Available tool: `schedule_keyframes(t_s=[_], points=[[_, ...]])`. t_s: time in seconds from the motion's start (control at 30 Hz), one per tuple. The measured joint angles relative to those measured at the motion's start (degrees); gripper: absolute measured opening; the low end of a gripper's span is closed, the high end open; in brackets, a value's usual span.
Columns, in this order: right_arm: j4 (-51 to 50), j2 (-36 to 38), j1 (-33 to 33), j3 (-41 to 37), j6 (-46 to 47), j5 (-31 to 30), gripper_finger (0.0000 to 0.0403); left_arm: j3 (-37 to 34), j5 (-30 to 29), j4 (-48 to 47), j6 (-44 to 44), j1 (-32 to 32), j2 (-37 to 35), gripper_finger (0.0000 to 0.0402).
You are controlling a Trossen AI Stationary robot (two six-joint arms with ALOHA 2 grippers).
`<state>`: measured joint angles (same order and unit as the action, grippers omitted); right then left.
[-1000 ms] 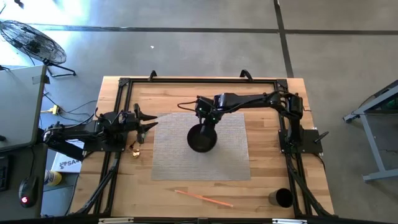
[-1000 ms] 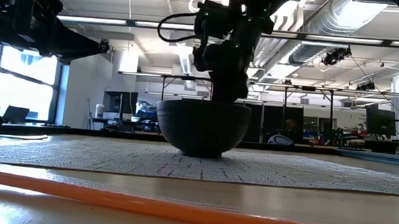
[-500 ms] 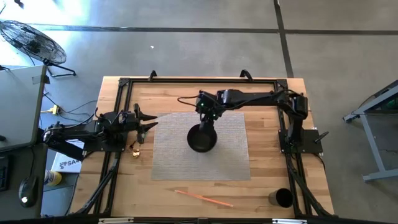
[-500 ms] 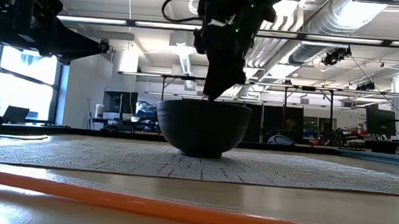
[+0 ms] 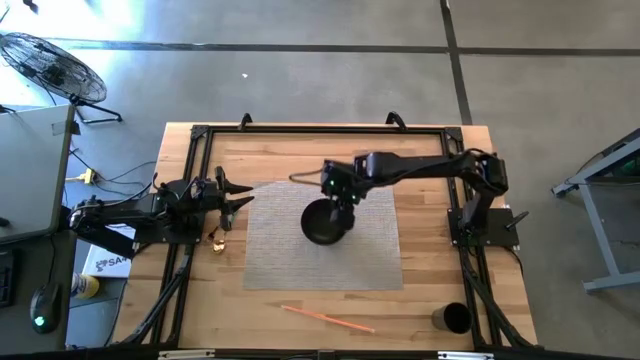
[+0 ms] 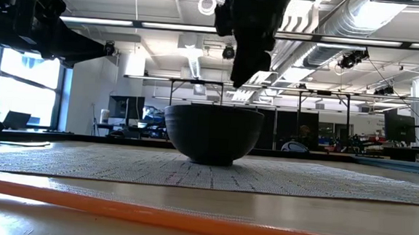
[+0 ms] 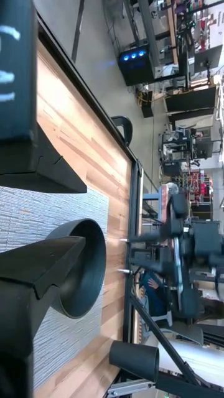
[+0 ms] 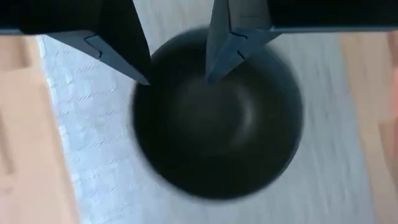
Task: Pick & Place Utensil
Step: Put the black cup on the gray mat to the top right of the black bowl
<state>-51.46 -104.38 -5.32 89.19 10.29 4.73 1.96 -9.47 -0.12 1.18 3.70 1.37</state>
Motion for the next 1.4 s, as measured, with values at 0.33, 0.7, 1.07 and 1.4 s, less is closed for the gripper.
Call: schedule_keyframes(t_s=[0.33, 0.7, 1.07, 1.4], points=[[-13.06, 0.35, 6.60, 0.00, 4.35, -2.58, 0.0128, 0.00, 0.00, 0.00, 0.01, 0.00, 0.00, 0.0120], [-38.35, 0.35, 17.85, -0.02, 20.24, -9.88, 0.0123, 0.02, 0.00, 0.00, -0.01, 0.01, -0.01, 0.0120], [-38.23, -0.13, 26.84, -0.07, 24.36, 0.79, 0.0205, 0.00, -0.02, 0.00, 0.01, 0.02, 0.00, 0.0120], [-38.12, -0.18, 29.88, -0.07, 30.72, 6.00, 0.0305, 0.00, 0.00, 0.00, 0.01, 0.02, -0.02, 0.0120]])
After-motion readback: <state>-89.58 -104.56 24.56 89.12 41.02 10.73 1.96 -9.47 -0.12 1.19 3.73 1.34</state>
